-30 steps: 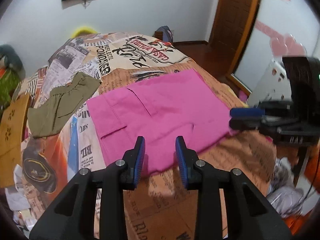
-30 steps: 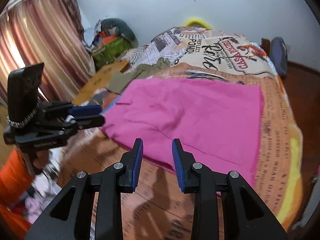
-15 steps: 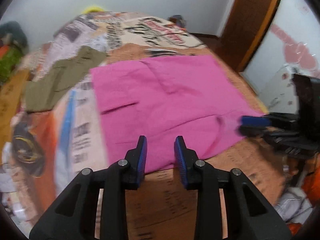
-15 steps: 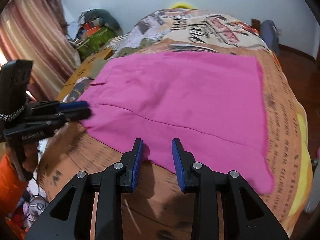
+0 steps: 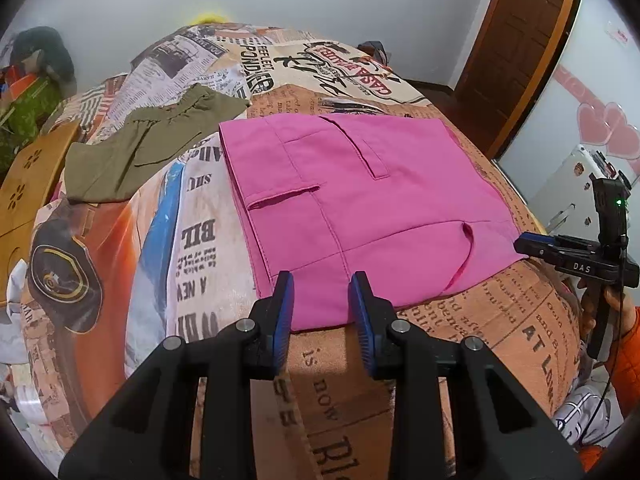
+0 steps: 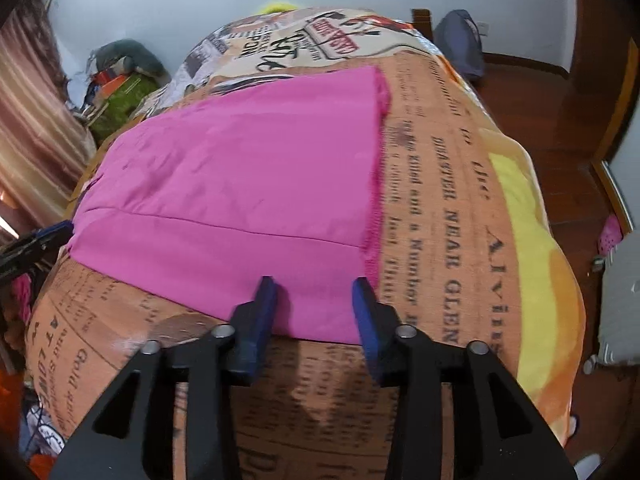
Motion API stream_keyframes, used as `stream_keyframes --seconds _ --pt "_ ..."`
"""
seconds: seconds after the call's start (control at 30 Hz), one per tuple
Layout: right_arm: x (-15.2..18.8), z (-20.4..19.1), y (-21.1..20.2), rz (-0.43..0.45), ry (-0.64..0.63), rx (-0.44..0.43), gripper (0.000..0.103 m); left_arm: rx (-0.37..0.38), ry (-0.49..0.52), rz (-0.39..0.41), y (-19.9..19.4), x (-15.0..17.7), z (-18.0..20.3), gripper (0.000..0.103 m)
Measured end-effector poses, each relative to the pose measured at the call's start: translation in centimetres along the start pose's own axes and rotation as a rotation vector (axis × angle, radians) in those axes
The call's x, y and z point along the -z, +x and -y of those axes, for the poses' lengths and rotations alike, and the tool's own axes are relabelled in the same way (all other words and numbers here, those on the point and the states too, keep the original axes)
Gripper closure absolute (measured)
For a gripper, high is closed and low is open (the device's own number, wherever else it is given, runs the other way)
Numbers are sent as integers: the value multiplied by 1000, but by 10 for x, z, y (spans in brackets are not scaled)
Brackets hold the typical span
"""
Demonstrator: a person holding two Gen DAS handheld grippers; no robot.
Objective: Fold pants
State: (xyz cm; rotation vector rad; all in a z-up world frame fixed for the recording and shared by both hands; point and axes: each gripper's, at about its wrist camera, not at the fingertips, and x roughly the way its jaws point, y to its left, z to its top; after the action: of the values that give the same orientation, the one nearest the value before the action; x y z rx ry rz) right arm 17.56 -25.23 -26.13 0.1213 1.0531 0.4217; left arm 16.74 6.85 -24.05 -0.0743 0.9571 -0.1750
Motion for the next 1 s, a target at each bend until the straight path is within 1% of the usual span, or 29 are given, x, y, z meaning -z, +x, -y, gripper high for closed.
stream_keyframes --seconds 0.1,0.2,0.3,0.43,0.57,0.73,1.0 --pt "-1 -3 -1 -5 -12 20 67 -7 7 5 0 1 1 72" --pt "-5 -6 -5 -11 -29 32 66 -3 5 -13 -4 -3 1 72" --pt "-12 -10 -11 7 -58 40 64 -53 16 -3 -12 -13 0 72" --pt "-28 -11 -20 50 -68 33 64 -67 -12 38 -24 -36 -15 72" --pt "-50 -14 -25 103 -64 14 64 -108 -36 65 -23 -67 -34 72" --pt "-80 -13 -19 152 -65 15 64 -123 -48 65 -3 -99 -50 72" --pt "-111 -1 2 172 -73 49 64 -106 -71 -4 51 -124 -68 72"
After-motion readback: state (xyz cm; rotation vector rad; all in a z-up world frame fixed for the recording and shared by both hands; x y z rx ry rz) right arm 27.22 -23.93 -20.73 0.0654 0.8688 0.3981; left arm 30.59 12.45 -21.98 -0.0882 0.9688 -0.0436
